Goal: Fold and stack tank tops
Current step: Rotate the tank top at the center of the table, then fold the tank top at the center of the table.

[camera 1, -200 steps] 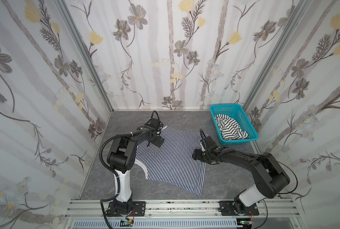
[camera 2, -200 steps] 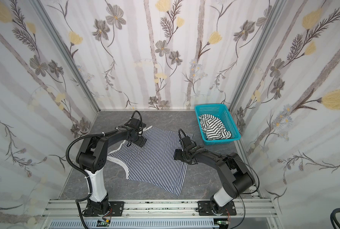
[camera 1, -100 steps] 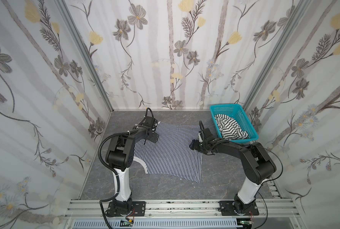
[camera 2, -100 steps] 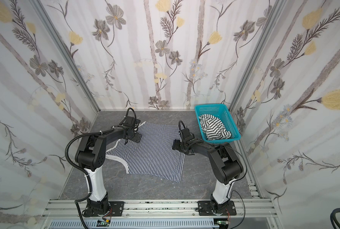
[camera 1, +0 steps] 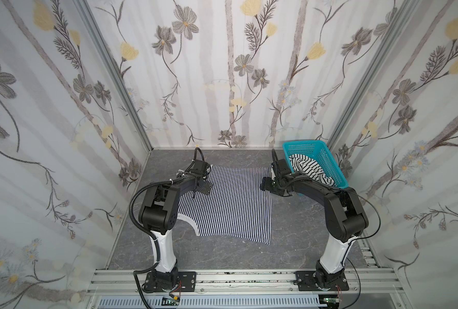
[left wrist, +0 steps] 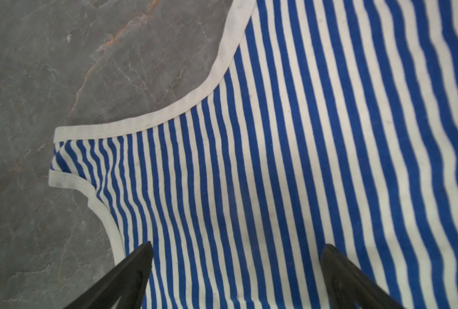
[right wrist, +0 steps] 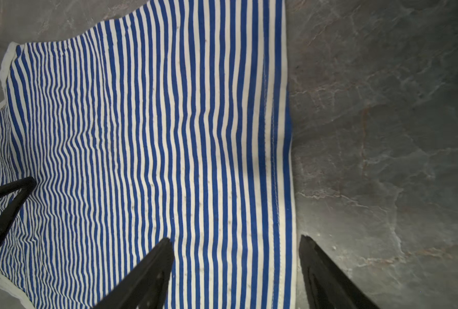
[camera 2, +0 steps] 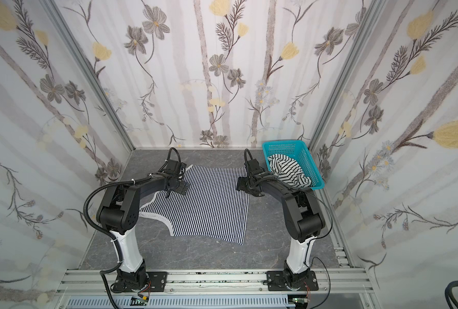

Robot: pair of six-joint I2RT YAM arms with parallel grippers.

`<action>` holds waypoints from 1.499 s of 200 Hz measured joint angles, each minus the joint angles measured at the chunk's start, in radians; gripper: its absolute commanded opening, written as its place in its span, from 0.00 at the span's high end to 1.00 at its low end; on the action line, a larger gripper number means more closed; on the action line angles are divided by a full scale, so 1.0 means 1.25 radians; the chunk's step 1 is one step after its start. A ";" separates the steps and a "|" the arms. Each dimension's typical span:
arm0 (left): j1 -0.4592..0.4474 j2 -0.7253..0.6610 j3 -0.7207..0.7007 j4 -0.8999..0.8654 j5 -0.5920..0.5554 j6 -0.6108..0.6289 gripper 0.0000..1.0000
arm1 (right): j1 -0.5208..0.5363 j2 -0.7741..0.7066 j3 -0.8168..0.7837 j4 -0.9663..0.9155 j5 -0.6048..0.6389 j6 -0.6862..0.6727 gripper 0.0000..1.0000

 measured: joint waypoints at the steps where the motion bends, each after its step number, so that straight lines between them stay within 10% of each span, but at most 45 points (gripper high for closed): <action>1: 0.000 -0.002 -0.002 0.000 0.000 -0.001 0.00 | 0.000 -0.002 0.000 -0.001 0.000 -0.001 0.24; 81: -0.001 -0.113 -0.081 -0.070 0.010 -0.014 0.00 | 0.114 -0.263 -0.229 0.001 0.010 0.031 0.25; 176: -0.108 -0.537 -0.340 -0.084 0.137 0.094 0.10 | 0.327 -0.568 -0.604 0.062 -0.026 0.273 0.42; 300: -0.226 -0.692 -0.487 -0.143 0.177 0.159 0.15 | 0.381 -0.644 -0.667 -0.005 0.027 0.392 0.54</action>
